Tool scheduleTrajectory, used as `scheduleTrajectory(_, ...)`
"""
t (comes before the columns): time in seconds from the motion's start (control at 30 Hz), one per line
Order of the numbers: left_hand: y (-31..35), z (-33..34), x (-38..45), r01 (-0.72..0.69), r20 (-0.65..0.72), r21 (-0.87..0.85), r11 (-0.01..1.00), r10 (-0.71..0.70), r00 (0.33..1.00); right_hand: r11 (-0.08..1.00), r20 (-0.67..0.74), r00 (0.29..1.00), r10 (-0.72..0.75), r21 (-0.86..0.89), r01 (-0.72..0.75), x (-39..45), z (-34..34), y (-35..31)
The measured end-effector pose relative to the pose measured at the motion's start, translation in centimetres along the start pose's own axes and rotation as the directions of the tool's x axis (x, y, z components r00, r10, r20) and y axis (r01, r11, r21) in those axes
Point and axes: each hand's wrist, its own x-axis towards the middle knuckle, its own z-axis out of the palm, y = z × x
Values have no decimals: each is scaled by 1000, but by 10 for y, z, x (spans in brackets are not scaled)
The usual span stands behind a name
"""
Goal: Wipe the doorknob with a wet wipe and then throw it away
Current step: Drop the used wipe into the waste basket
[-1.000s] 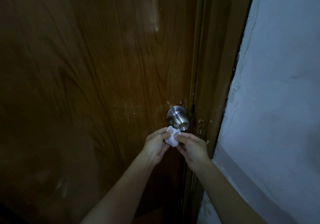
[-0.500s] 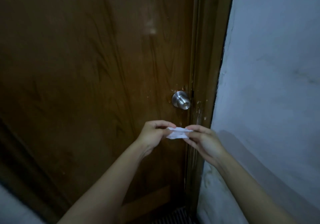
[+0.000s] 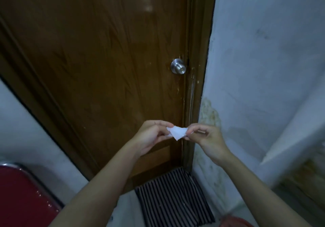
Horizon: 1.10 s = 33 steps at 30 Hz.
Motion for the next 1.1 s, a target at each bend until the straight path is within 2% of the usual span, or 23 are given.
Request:
scheduleTrajectory(0.1, -8, 25, -11, -8, 15, -17, 1000, 9, 1000, 998, -13, 1000, -10, -68, 9, -22, -21, 1)
scheduleTrajectory(0.2, -16, 56, -14, -34, -26, 65, 997, 36, 999, 998, -32, 999, -1, -70, -2, -39, -45, 0)
scheduleTrajectory(0.3, -33, 89, -12, -28, -58, 76, 997, 32, 998, 998, -42, 999, 22, -66, -25, -59, -75, 7)
scheduleTrajectory(0.5, -82, 175, -8, -23, -131, -25, 999, 20, 991, 991, -196, 971, 135, 8, -136, -106, -148, 41)
scheduleTrajectory(0.77, -167, 266, -14, 34, -205, -15, 999, -37, 978, 981, -353, 917, 188, 20, -194, -165, -223, 110)
scheduleTrajectory(0.83, -191, 281, -12, 65, -221, 44, 997, -54, 974, 975, -381, 905, 190, -34, -219, -179, -234, 132)
scheduleTrajectory(1.0, -249, 297, -5, 67, -257, 299, 952, 13, 966, 942, -467, 853, 232, -110, -316, -206, -247, 185)
scheduleTrajectory(1.1, -280, 302, -1, 71, -261, 367, 927, 29, 965, 921, -487, 828, 280, -107, -374, -219, -247, 214)
